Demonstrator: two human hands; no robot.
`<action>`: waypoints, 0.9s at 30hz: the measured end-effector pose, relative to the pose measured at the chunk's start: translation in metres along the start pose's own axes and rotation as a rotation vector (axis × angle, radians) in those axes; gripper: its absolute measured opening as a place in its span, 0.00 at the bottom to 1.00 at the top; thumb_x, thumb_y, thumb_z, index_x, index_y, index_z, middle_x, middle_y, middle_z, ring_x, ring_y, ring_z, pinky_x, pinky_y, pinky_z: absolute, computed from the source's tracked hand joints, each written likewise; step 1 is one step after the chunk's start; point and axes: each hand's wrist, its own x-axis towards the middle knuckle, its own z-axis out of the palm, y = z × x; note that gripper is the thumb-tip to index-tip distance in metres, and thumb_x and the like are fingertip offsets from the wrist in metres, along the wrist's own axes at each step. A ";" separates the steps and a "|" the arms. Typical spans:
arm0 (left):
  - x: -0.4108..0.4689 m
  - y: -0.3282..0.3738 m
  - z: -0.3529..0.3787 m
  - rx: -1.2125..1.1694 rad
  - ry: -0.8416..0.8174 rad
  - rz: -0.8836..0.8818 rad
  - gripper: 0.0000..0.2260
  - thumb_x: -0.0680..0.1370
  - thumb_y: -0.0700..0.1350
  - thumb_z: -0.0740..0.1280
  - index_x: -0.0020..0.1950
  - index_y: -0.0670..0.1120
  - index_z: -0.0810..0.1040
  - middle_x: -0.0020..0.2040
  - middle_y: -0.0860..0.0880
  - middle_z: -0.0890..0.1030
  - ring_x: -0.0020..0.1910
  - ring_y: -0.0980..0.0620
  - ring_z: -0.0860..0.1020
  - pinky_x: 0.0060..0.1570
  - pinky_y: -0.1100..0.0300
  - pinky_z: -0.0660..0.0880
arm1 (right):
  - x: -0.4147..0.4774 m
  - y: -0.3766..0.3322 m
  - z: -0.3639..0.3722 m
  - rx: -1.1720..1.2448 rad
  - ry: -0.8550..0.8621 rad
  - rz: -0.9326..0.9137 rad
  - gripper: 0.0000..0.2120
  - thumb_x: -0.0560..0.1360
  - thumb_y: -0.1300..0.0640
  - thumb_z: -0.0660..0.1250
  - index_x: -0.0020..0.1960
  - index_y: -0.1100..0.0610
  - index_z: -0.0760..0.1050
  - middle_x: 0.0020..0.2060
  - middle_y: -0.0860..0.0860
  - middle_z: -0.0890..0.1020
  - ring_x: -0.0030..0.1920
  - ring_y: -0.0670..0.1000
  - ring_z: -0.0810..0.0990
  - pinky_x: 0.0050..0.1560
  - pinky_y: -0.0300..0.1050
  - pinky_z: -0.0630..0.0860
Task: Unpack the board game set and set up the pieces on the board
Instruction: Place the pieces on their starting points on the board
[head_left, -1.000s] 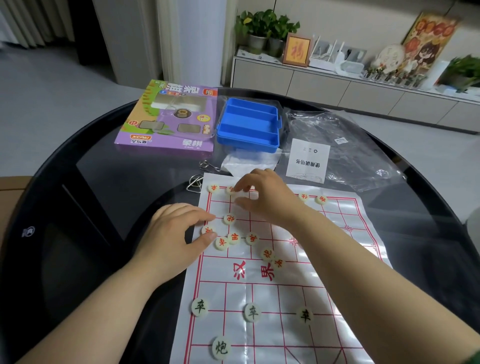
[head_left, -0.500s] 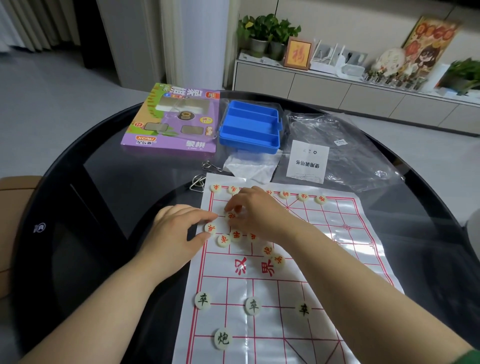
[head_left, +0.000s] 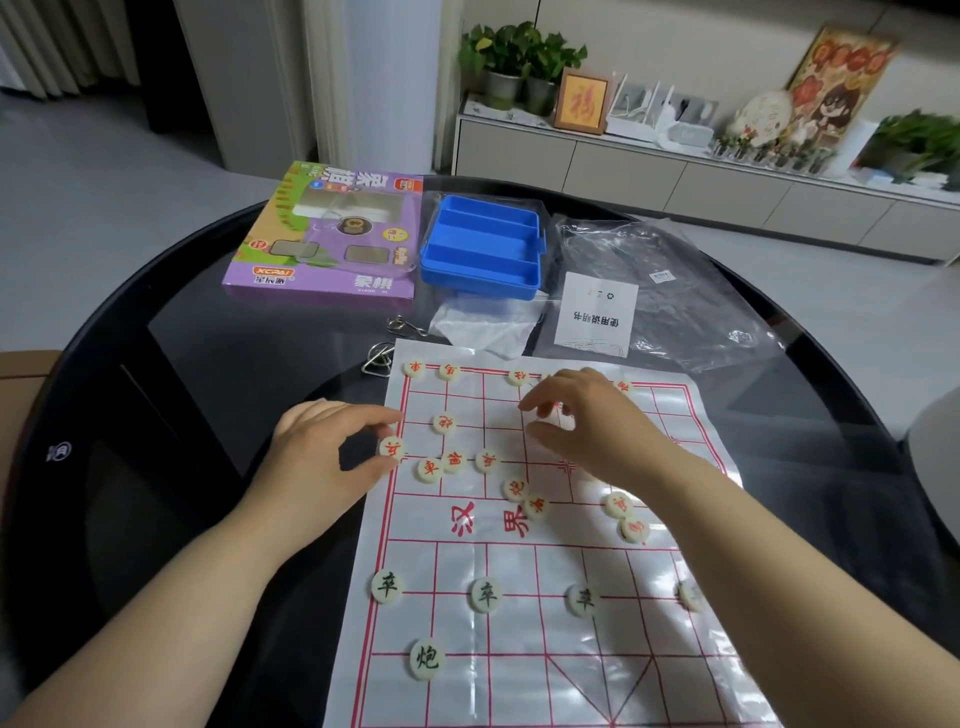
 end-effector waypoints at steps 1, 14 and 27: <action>0.000 0.000 0.000 0.003 -0.013 -0.004 0.14 0.73 0.44 0.68 0.58 0.52 0.75 0.44 0.68 0.68 0.54 0.60 0.60 0.59 0.65 0.54 | -0.005 0.003 -0.001 -0.003 -0.008 0.007 0.12 0.75 0.56 0.64 0.57 0.54 0.76 0.52 0.51 0.78 0.48 0.46 0.67 0.40 0.35 0.61; -0.006 0.019 0.005 0.183 -0.024 0.171 0.19 0.69 0.56 0.70 0.58 0.53 0.76 0.54 0.63 0.68 0.58 0.62 0.63 0.60 0.75 0.35 | -0.018 -0.019 0.012 0.018 -0.092 -0.008 0.16 0.75 0.53 0.64 0.62 0.53 0.72 0.56 0.51 0.75 0.57 0.50 0.69 0.55 0.39 0.66; -0.001 0.019 0.013 0.295 -0.054 0.224 0.12 0.73 0.52 0.68 0.54 0.51 0.81 0.60 0.56 0.73 0.66 0.56 0.63 0.64 0.65 0.35 | -0.011 -0.032 0.025 -0.041 -0.045 -0.115 0.18 0.75 0.51 0.63 0.65 0.51 0.70 0.61 0.51 0.71 0.60 0.51 0.66 0.58 0.40 0.62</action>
